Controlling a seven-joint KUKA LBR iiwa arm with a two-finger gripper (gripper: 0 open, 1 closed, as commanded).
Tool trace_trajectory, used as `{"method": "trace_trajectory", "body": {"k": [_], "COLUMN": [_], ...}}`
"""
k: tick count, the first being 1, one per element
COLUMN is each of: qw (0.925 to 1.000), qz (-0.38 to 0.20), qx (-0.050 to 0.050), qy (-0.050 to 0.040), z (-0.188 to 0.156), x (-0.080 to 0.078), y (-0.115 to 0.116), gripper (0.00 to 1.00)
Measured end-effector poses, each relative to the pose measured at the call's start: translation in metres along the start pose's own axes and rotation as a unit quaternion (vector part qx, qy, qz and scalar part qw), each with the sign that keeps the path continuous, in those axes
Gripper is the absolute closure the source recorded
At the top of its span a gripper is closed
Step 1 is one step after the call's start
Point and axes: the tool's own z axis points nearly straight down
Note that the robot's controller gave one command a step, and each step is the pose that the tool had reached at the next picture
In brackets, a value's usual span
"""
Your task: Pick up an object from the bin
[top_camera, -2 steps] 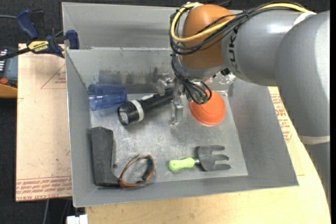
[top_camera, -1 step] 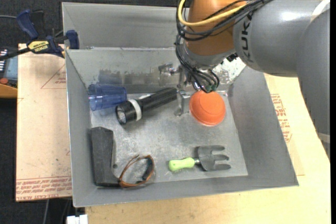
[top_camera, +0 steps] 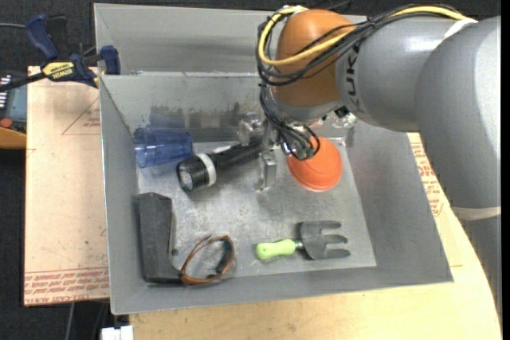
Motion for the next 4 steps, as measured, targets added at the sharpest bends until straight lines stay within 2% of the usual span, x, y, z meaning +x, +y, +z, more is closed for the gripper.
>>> {"method": "trace_trajectory", "body": {"k": [1, 2, 3, 4], "qw": [0.9884, 1.0000, 1.0000, 1.0000], "qz": [-0.152, 0.006, 0.006, 0.006], "qx": [0.001, -0.001, -0.001, -0.001], "qy": [-0.0072, -0.0037, -0.0037, -0.0023], "z": [0.031, 0.030, 0.030, 0.013], "x": [-0.007, -0.004, -0.004, -0.003], "y": [0.001, -0.007, -0.007, -0.007], "gripper": [0.00, 1.00, 1.00, 1.00]}}
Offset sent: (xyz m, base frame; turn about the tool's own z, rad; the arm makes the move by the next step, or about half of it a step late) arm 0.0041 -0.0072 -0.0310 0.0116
